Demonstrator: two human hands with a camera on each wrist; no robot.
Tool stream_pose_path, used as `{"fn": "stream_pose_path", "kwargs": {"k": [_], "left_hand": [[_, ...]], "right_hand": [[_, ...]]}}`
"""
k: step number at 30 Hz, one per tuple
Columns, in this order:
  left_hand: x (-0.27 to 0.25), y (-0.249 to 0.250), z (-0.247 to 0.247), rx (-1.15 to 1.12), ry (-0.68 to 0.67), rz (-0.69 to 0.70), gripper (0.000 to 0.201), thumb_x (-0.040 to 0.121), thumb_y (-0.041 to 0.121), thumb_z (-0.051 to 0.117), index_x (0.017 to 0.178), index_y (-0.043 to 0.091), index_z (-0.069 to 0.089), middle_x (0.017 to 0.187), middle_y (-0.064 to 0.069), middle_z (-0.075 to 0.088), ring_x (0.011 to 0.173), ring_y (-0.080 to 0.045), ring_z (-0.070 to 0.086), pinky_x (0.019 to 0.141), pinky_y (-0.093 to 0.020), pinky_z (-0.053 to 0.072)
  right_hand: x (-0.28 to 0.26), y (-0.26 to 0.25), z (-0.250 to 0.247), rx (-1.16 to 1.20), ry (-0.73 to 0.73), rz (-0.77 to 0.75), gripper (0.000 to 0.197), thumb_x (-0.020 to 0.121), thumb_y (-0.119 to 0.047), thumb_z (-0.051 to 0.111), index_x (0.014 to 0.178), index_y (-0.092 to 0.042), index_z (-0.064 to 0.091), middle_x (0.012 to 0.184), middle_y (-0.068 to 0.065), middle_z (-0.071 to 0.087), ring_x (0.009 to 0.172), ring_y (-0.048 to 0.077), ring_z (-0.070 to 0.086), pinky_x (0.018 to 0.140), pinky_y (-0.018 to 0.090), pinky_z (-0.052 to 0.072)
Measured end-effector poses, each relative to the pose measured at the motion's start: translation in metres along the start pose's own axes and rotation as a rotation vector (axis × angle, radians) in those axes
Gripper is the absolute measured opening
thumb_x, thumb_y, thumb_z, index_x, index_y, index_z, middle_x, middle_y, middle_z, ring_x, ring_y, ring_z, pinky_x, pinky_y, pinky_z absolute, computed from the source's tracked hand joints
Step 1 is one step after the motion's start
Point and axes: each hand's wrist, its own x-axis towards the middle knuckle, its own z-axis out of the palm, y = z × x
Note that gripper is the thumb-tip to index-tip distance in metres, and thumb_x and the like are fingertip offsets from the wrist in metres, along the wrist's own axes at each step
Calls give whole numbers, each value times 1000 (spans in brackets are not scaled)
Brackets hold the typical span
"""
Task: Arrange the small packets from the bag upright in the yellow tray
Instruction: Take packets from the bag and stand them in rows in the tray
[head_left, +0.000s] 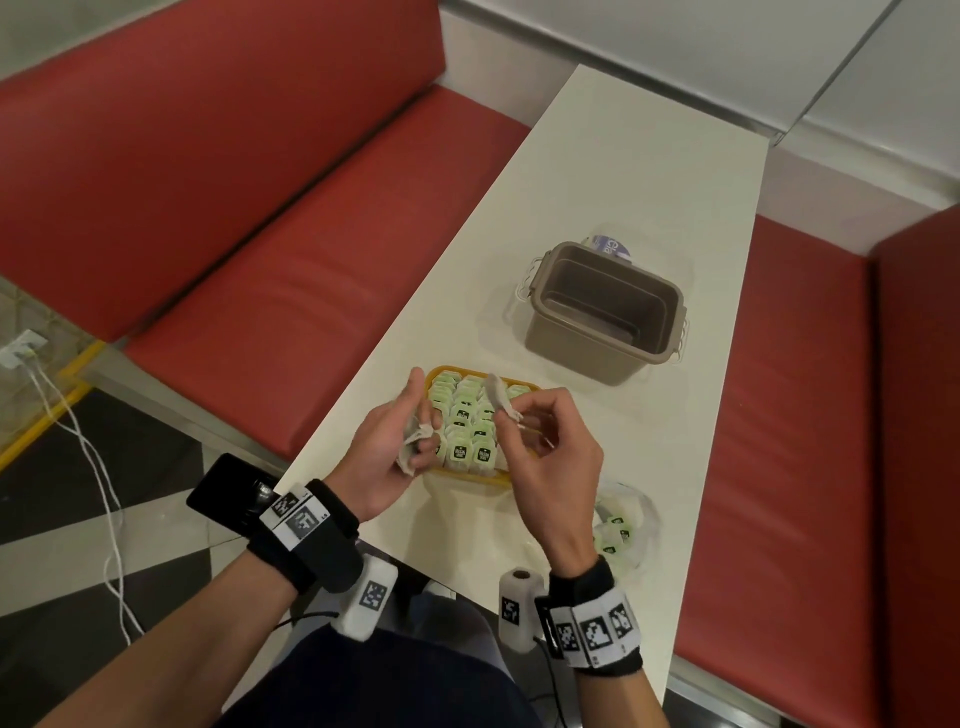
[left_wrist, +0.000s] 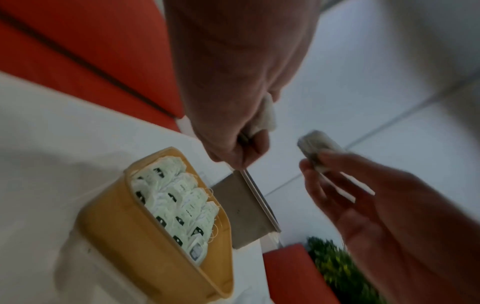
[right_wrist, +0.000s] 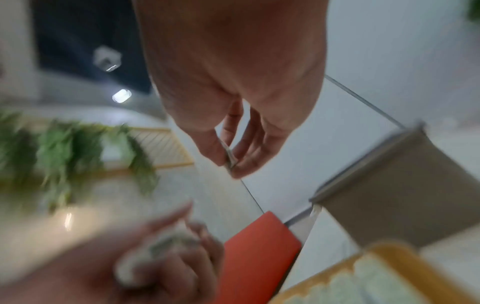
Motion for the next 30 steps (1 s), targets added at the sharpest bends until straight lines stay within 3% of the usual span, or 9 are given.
{"fn": "stream_pose_path", "kwargs": {"k": [3,5,8,12,14,16,20,26,30], "left_hand": [[-9,0,16,234,-122,92,52,99,65,58,88,14,60,78,-3,42,65,-14,38,52,-25,32],[-10,-1,24,296,-145,145,44,102,56,62,101,12,61,80,-2,45,68,-13,42,54,-24,36],[-6,3,28,452,-110,241,28,102,37,73,100,13,60,89,0,54,75,-15,48,61,-27,46],[5,11,18,883,-50,574,11,99,32,79,102,25,71,101,6,64,93,-15,64,87,-35,52],[7,15,16,1008,-82,651,12,96,32,81,101,27,72,102,2,62,94,-18,65,90,-31,51],[7,17,19,1056,-124,660,13,96,33,82,101,26,73,103,2,61,90,-17,64,84,-25,49],[12,12,20,1085,-152,658,15,96,35,81,105,25,74,105,5,60,96,-14,64,86,-17,45],[18,-8,19,1161,-193,626,25,94,35,82,91,49,62,96,9,58,89,-5,59,86,-14,41],[24,-23,7,1128,-111,532,9,96,42,79,100,36,74,103,4,66,100,-9,64,93,-29,51]], "right_hand": [[-1,11,8,-273,59,-272,23,88,8,78,98,-12,72,104,-2,66,97,12,66,82,28,59],[-5,18,12,-357,30,-309,23,87,8,77,99,-11,74,111,-1,62,102,13,65,86,25,56],[-8,22,12,-404,-24,-300,25,84,4,83,101,-12,75,117,1,58,106,11,62,89,14,50],[1,23,3,-286,-136,-169,34,82,-17,95,107,-22,72,120,-8,60,118,9,62,97,25,54],[8,21,-3,-226,-105,-110,34,90,-23,89,116,-25,68,118,-14,66,114,12,67,94,33,58],[15,18,-9,-222,-120,-82,29,99,-27,82,123,-30,68,115,-18,72,109,11,71,92,37,59],[26,20,-20,-284,-177,-96,4,101,-31,78,102,-31,75,100,-20,77,96,9,73,86,41,59],[30,25,-32,-339,-230,-35,9,98,-27,79,98,-32,72,93,-20,76,95,5,72,80,18,49],[31,51,-36,-505,-229,4,9,98,-32,77,95,-36,70,94,-20,72,95,11,64,81,34,50]]}}
